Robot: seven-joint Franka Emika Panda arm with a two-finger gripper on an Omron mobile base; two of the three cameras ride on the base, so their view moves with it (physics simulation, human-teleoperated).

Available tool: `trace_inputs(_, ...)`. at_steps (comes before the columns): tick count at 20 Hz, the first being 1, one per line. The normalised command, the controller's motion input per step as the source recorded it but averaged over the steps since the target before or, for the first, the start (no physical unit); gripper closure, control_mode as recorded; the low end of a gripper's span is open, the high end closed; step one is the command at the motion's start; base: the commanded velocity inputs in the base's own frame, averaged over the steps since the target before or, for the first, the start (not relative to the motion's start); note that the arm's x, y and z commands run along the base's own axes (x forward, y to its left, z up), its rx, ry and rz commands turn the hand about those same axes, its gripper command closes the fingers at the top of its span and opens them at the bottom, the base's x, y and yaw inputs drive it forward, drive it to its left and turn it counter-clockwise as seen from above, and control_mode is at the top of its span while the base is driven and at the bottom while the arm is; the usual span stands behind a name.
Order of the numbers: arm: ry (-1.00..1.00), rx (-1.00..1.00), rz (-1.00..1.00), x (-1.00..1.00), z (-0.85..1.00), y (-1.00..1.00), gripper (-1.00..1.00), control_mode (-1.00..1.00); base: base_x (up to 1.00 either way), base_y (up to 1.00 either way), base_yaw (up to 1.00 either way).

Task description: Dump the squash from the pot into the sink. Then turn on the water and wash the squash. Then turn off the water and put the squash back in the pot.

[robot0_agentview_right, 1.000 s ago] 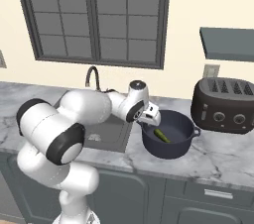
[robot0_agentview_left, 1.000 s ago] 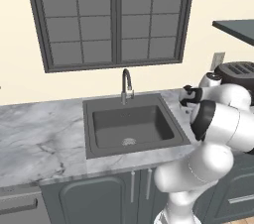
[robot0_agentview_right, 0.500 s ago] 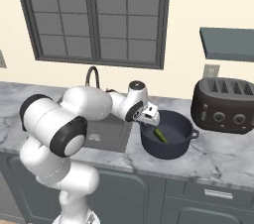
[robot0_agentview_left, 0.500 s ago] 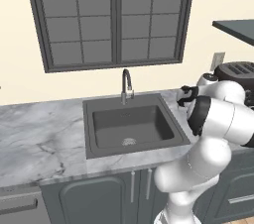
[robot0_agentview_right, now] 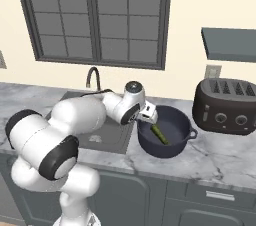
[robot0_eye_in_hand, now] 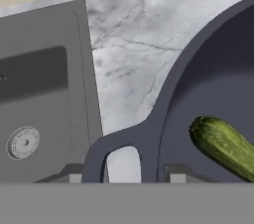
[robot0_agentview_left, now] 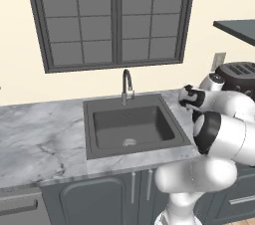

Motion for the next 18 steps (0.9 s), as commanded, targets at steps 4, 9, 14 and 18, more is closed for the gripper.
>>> trace_inputs(4, -0.29, 0.00, 0.03, -0.26, 0.57, 0.64, 1.00, -1.00, 0.00, 0.00, 0.00)
trace_inputs(9, -0.21, 0.00, 0.03, -0.12, 0.60, 0.72, 1.00, -1.00, 0.00, 0.00, 0.00)
trace_inputs(14, -0.11, 0.05, 0.05, 0.02, 0.78, 0.52, 1.00, -1.00, 0.00, 0.00, 0.00)
trace_inputs(18, -0.03, 0.17, 0.06, 0.16, 0.89, 0.28, 1.00, -1.00, 0.00, 0.00, 0.00)
